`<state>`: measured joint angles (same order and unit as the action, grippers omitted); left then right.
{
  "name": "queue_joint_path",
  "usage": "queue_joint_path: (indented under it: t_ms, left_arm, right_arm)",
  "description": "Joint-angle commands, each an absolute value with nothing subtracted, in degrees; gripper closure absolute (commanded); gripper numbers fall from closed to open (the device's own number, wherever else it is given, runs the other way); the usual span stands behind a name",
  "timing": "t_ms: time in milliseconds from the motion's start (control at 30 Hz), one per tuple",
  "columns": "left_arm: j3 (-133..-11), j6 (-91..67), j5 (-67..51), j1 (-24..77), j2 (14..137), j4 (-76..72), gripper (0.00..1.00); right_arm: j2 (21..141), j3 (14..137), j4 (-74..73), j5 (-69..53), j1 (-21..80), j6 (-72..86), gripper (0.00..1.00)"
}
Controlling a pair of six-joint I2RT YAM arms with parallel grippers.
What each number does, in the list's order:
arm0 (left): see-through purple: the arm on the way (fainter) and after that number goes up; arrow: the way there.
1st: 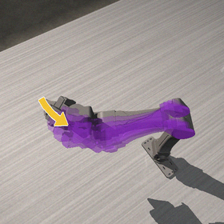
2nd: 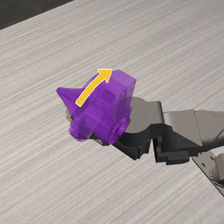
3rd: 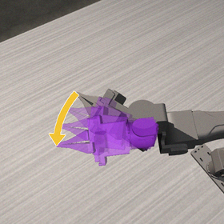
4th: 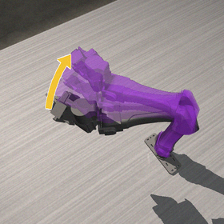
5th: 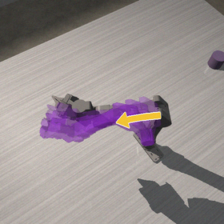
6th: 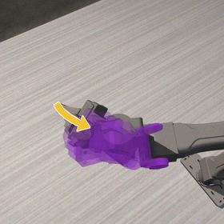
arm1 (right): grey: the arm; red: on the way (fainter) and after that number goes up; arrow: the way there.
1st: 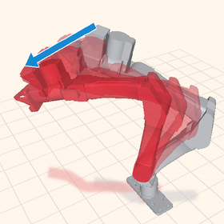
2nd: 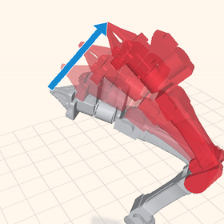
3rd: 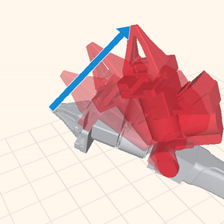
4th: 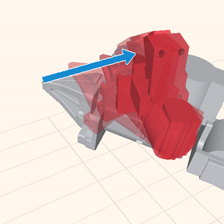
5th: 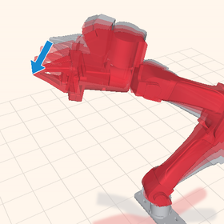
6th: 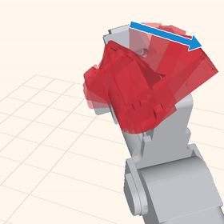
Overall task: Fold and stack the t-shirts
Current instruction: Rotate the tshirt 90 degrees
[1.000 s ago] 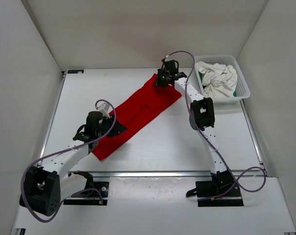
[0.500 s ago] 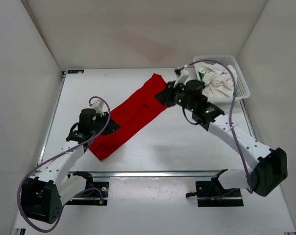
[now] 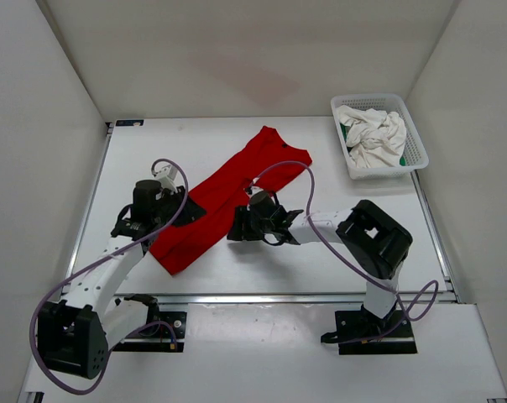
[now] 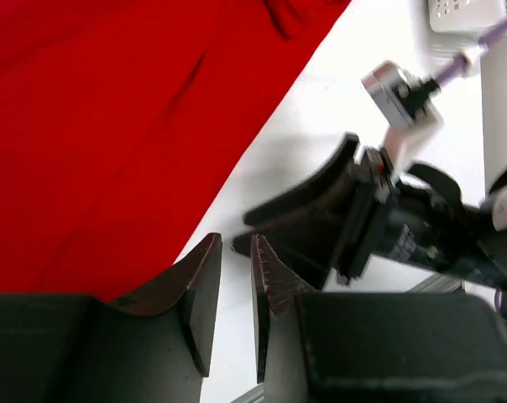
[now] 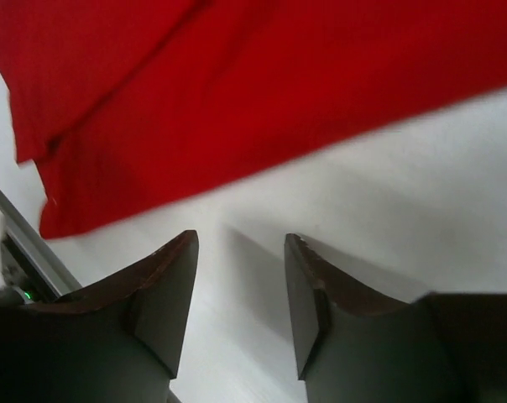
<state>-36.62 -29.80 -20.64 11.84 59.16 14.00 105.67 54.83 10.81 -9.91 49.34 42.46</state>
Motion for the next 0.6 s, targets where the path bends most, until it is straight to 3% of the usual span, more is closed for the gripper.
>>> queue_joint_path:
  t_ms: [0, 133, 300, 367, 567]
  left_arm:
    - [-34.9, -29.96, -22.59, 11.52, 57.57, 12.92, 0.68]
    - [-34.98, -29.63, -21.89, 13.01, 58.8, 12.13, 0.69]
    - [-35.42, -29.97, -20.66, 14.06, 59.94, 12.65, 0.7]
    - [-34.99, -30.06, -19.69, 16.5, 60.81, 12.75, 0.69]
    - [-34.36, -30.5, -17.58, 22.05, 64.68, 11.95, 0.7]
  right_arm:
    - [110.29, 58.88, 17.14, -8.17, 48.43, 48.08, 0.56]
    - [114.69, 60.03, 20.83, -12.73, 46.41, 51.5, 0.68]
    - [113.22, 57.33, 20.21, -14.23, 44.04, 49.84, 1.0]
    - [104.05, 47.45, 20.3, -16.33, 38.37, 46.7, 0.99]
    - [96.42, 44.38, 6.02, -27.41, 23.33, 31.94, 1.0]
